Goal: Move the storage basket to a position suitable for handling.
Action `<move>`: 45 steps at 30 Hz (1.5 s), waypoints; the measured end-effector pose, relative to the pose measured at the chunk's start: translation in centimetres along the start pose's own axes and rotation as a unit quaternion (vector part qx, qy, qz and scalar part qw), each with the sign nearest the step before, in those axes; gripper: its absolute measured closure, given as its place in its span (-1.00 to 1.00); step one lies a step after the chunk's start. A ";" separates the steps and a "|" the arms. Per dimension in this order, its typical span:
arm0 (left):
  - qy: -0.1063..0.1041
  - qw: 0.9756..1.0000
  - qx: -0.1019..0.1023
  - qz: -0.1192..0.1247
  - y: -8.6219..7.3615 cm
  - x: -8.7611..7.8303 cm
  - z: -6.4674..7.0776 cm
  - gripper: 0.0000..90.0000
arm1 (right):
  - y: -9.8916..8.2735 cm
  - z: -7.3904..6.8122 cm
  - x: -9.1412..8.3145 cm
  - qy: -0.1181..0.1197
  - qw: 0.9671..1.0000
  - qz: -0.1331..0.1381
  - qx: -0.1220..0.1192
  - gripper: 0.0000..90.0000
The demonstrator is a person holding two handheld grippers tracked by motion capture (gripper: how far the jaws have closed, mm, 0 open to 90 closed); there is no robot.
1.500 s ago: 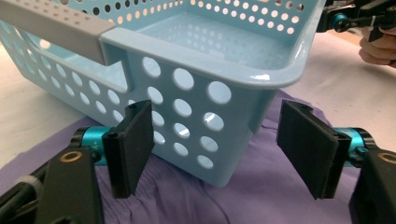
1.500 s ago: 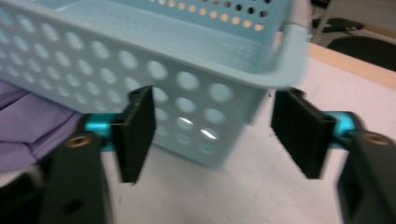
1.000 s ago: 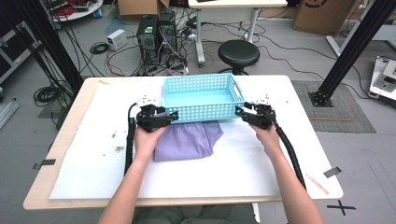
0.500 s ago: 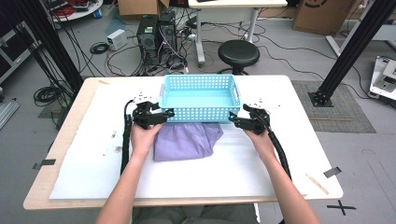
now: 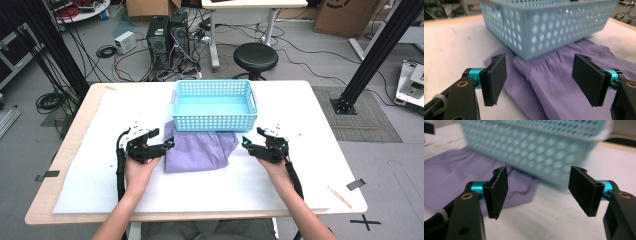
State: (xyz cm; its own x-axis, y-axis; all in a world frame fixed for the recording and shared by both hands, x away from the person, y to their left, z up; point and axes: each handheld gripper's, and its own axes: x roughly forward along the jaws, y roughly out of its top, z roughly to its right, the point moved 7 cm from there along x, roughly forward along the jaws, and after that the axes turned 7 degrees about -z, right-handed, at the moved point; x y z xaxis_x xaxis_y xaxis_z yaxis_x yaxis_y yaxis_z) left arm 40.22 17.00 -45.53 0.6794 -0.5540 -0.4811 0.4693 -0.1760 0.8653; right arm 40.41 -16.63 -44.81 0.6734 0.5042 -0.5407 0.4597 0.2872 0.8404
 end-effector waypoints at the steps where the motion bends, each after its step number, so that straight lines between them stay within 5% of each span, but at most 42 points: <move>1: 0.000 1.000 0.000 0.000 0.0 0.0 0.0 -0.38 | -0.3 -0.7 0.2 0.012 1.000 -0.006 -0.001 -0.21; 2: -0.002 1.000 -0.008 -0.004 -0.5 -0.3 0.1 -0.38 | -0.3 -0.7 0.2 0.012 1.000 -0.006 -0.001 -0.21; 3: -0.011 1.000 -0.025 -0.003 -1.3 -0.8 0.2 -0.38 | -0.8 -2.2 0.7 0.026 1.000 -0.014 0.001 -0.21; 7: -0.010 0.999 -0.031 -0.029 -2.8 -1.4 0.2 -0.38 | -1.3 -4.2 1.8 0.026 0.999 -0.038 -0.016 -0.30; 12: -0.009 0.998 -0.035 -0.055 -3.8 -1.2 0.4 -0.38 | -1.7 -5.7 3.4 0.038 0.997 -0.067 -0.007 -0.40; 17: -0.002 0.997 -0.019 -0.076 -4.0 -0.6 1.0 -0.37 | -2.0 -6.0 4.3 0.024 0.996 -0.088 -0.007 -0.41; 21: 0.004 0.994 -0.005 -0.112 -4.3 -0.1 1.3 -0.37 | -2.4 -5.4 4.9 0.013 0.992 -0.124 0.002 -0.47; 22: 0.006 0.990 -0.001 -0.138 -4.6 0.2 1.4 -0.37 | -2.5 -5.1 4.9 0.007 0.991 -0.133 0.000 -0.47; 24: 0.008 0.989 0.002 -0.146 -4.7 0.4 1.5 -0.35 | -2.7 -4.8 5.1 0.004 0.989 -0.148 0.011 -0.47; 27: 0.019 0.989 0.003 -0.149 -4.7 0.4 1.7 -0.35 | -2.9 -4.6 5.2 0.015 0.986 -0.164 0.025 -0.42; 32: 0.016 0.989 -0.013 -0.144 -4.6 0.5 1.7 -0.33 | -2.8 -5.0 5.5 0.008 0.985 -0.172 0.004 -0.33; 38: 0.004 0.990 -0.011 -0.139 -4.5 0.7 2.3 0.00 | -2.8 -5.1 5.5 0.008 0.986 -0.169 -0.003 -0.01; 39: 0.007 0.990 -0.009 -0.138 -4.5 0.8 2.5 0.00 | -2.7 -5.4 5.4 0.019 0.986 -0.168 -0.009 0.17; 45: 0.019 0.990 -0.030 -0.138 -4.5 0.7 2.4 -0.15 | -2.7 -6.3 5.7 0.029 0.986 -0.165 -0.018 0.02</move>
State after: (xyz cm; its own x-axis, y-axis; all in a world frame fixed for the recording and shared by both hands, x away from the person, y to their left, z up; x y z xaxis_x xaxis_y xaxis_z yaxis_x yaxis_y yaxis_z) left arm 37.29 15.46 -49.45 0.5408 -0.4607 -0.7038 0.6723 -0.2662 0.6908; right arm 39.40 -9.40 -49.89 0.4565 0.4240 -0.7822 0.6267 0.4708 0.6209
